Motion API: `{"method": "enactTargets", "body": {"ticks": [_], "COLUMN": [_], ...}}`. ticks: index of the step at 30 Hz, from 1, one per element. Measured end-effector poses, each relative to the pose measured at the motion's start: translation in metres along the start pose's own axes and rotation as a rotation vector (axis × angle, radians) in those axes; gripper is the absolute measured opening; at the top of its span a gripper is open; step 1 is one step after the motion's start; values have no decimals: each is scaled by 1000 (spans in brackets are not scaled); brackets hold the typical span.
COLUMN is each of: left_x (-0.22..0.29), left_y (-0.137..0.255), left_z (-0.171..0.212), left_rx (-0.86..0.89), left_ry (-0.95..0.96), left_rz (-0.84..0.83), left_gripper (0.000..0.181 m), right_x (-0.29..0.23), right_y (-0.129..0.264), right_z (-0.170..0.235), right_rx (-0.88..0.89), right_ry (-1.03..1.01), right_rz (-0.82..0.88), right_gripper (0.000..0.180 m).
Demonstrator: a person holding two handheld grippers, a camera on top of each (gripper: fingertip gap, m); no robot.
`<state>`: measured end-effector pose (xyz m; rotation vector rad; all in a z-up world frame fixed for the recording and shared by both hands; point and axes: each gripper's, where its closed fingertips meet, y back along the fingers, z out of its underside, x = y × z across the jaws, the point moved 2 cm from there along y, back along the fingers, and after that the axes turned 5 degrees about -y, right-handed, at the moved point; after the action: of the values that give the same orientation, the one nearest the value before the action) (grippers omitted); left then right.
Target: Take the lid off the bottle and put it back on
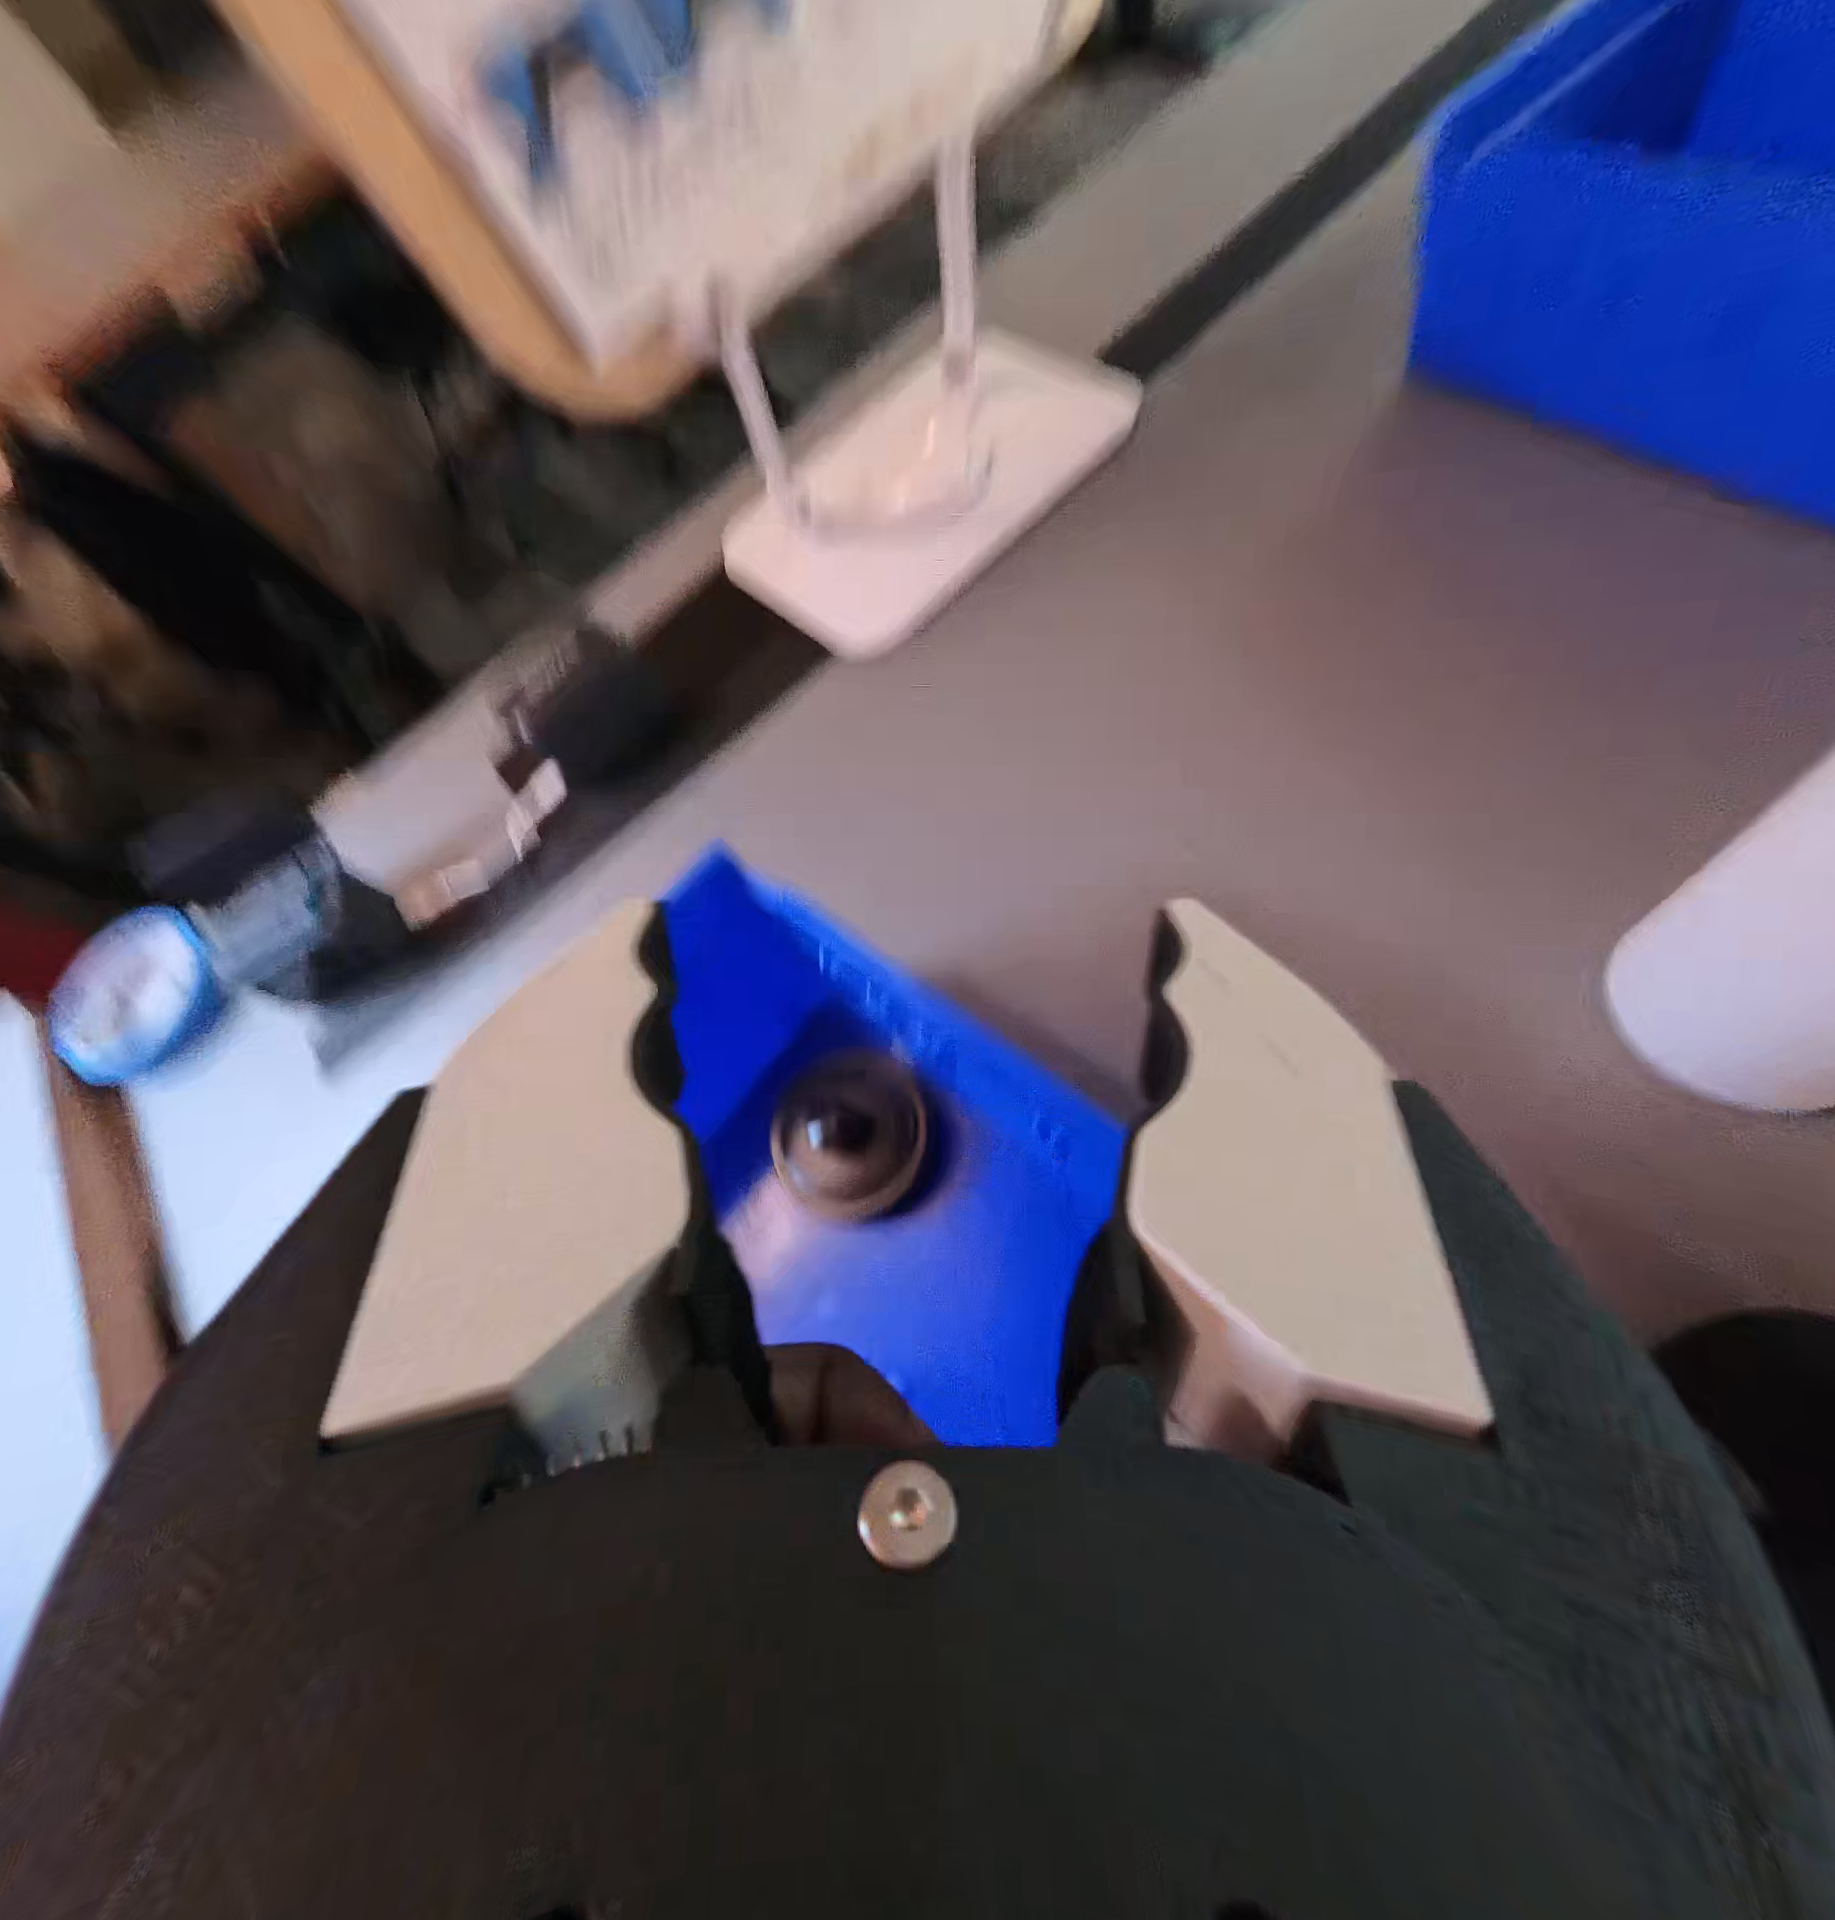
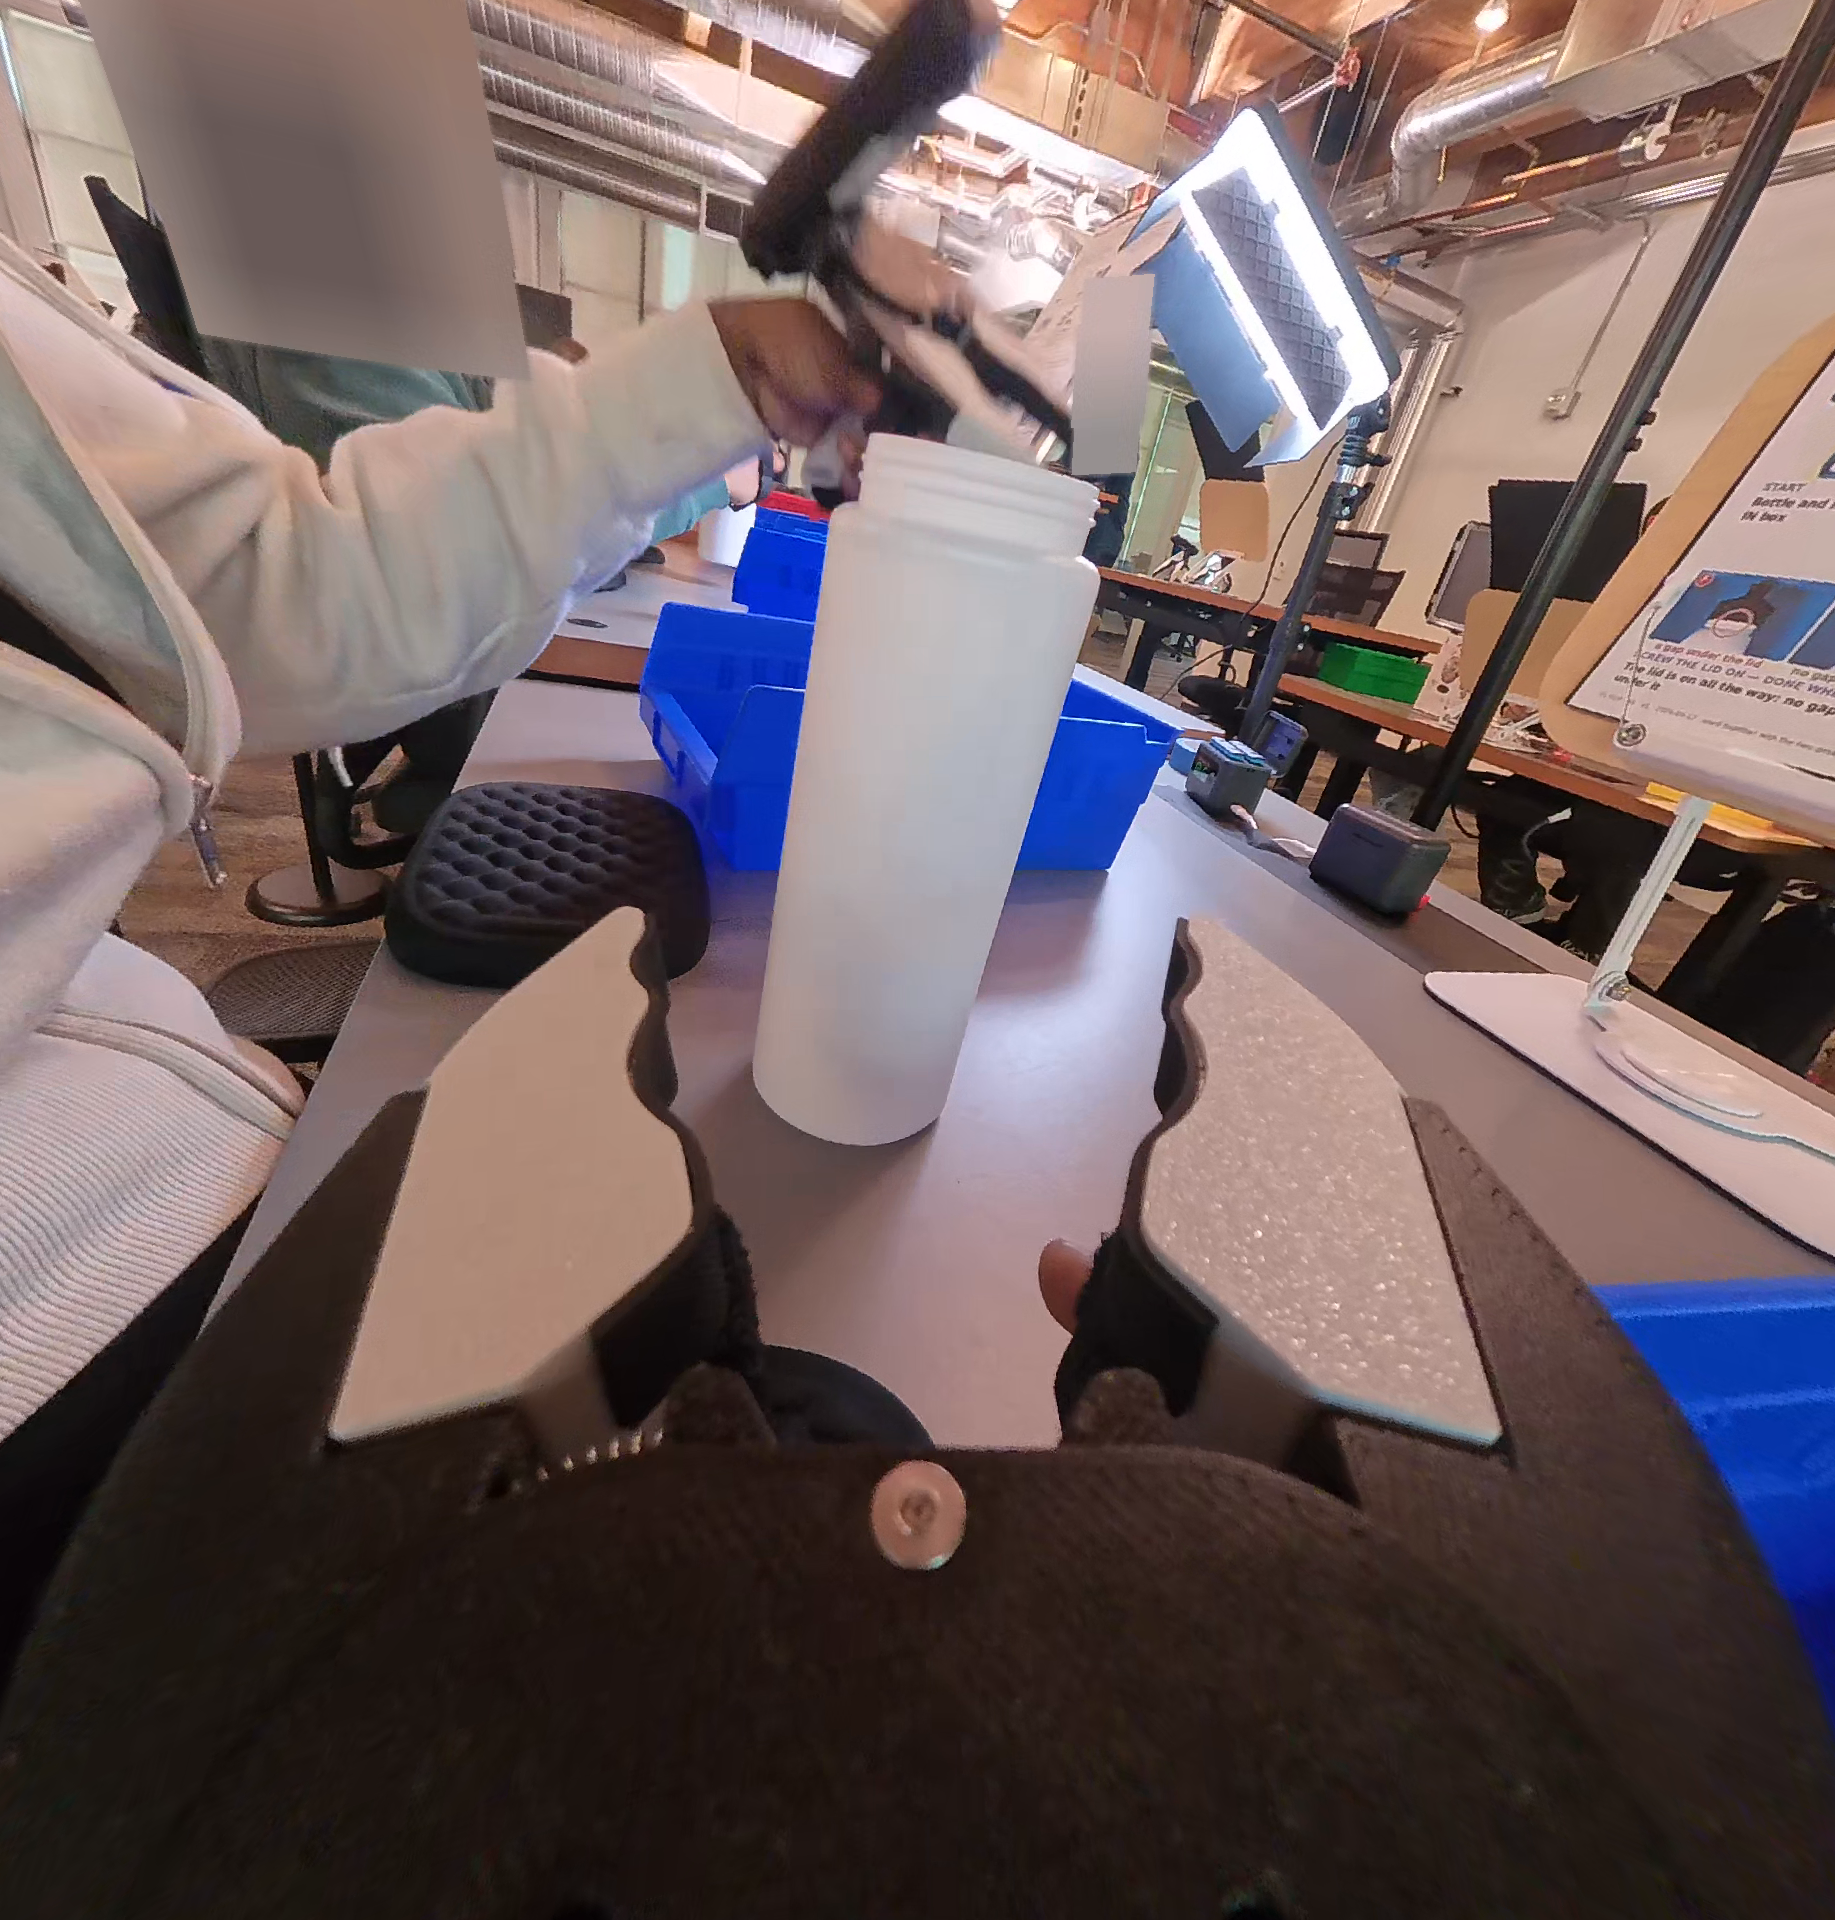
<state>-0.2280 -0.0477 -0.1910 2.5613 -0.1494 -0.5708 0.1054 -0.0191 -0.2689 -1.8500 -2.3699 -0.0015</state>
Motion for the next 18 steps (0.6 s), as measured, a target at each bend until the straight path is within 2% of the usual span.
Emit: {"method": "enactTargets", "body": {"ticks": [1,3,5,8,12,15,18], "left_x": [-8,-18,-18,-12,-8,-6,-15], "left_y": [-12,-32,-50,-69,-88,-96,-88], "left_z": [29,78,114,151,170,172,170], "left_rx": [-71,-158,-205,-307,-353,-332,-327], "left_ry": [69,165,198,145,130,182,231], "left_rz": [21,40,65,91,103,127,86], "left_gripper": [98,108,108,104,91,67,67], "right_x": [0,1,2,3,3,3,4], "right_y": [0,0,0,-1,0,0,0], "right_z": [0,1,1,2,2,2,2], "right_rx": [-1,-3,-3,-5,-3,-7,-6], "right_ry": [1,1,-4,-11,-8,-5,-4], "right_rz": [2,5,7,12,14,14,16], "right_gripper": [92,91,91,90,90,89,89]}}
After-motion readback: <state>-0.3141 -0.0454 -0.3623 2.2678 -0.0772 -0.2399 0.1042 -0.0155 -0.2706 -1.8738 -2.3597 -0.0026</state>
